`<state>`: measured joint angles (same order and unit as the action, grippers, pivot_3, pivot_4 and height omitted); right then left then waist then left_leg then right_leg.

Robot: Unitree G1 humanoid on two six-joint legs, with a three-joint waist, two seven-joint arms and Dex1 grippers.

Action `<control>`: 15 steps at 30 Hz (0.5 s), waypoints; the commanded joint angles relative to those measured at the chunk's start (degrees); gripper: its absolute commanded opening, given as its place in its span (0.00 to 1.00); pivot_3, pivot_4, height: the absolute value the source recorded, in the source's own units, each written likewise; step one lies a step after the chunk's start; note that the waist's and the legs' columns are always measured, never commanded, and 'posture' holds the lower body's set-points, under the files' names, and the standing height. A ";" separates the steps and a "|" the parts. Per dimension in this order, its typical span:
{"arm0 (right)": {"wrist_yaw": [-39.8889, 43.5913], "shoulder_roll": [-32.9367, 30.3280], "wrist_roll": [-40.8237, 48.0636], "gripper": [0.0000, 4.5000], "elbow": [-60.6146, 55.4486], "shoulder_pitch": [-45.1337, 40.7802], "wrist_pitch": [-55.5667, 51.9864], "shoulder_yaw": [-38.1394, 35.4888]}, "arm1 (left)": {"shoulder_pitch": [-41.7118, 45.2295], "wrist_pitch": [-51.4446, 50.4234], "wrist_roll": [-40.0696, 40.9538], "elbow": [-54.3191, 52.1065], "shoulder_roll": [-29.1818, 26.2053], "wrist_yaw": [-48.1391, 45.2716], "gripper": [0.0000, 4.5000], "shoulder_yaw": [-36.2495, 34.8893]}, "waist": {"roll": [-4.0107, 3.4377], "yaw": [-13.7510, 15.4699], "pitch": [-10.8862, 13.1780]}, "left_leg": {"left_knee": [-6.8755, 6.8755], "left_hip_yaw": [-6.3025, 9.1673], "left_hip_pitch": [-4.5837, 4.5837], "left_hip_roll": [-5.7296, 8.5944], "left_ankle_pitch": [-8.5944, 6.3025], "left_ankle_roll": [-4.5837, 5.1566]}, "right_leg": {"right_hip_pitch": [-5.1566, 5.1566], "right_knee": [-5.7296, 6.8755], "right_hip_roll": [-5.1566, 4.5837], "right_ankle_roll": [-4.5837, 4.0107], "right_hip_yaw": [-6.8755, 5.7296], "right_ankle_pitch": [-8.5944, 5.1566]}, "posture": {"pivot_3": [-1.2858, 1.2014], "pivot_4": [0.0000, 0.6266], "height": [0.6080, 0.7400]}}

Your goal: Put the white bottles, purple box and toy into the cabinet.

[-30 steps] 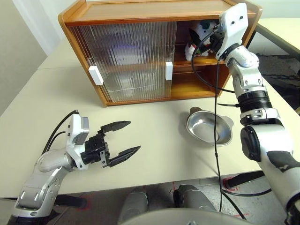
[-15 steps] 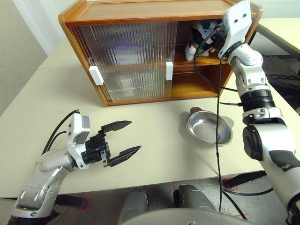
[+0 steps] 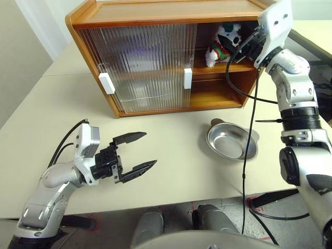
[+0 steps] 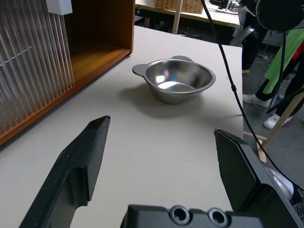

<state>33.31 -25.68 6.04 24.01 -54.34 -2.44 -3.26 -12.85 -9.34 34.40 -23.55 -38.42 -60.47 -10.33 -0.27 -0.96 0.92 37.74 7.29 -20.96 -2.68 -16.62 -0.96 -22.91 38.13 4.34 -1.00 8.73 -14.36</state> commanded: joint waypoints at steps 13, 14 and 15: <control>5.73 -4.66 5.99 1.00 -15.93 9.85 -6.08 -1.22 | 0.51 0.58 -0.30 2.24 -0.10 -1.79 1.00 0.20 | 0.02 0.05 -0.02 | 0.14 -0.02 0.15 0.25 0.05 -0.07 | 0.21 0.00 0.07 0.18 0.01 0.01 | 0.52 0.04 1.00; 5.68 -4.78 6.22 1.00 -16.23 10.05 -6.33 -1.32 | 0.51 0.60 -0.32 2.29 -0.07 -1.86 1.00 0.19 | 0.02 0.04 -0.02 | 0.15 -0.02 0.15 0.26 0.06 -0.07 | 0.22 0.00 0.07 0.18 0.02 0.01 | 0.52 0.04 1.00; 5.77 -4.86 6.53 1.00 -16.49 10.26 -6.60 -1.39 | 0.51 0.65 -0.33 2.36 -0.05 -1.95 1.00 0.16 | 0.03 0.02 -0.02 | 0.16 -0.02 0.16 0.26 0.08 -0.09 | 0.23 0.00 0.07 0.18 0.03 0.01 | 0.52 0.04 1.00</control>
<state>38.63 -30.06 11.59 8.94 -44.46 -8.28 -3.80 -12.53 -9.20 34.28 -22.00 -38.40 -62.02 -10.30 -0.25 -0.93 0.91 37.91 7.27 -20.80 -2.42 -16.51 -1.06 -22.68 38.14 4.40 -0.82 8.77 -14.35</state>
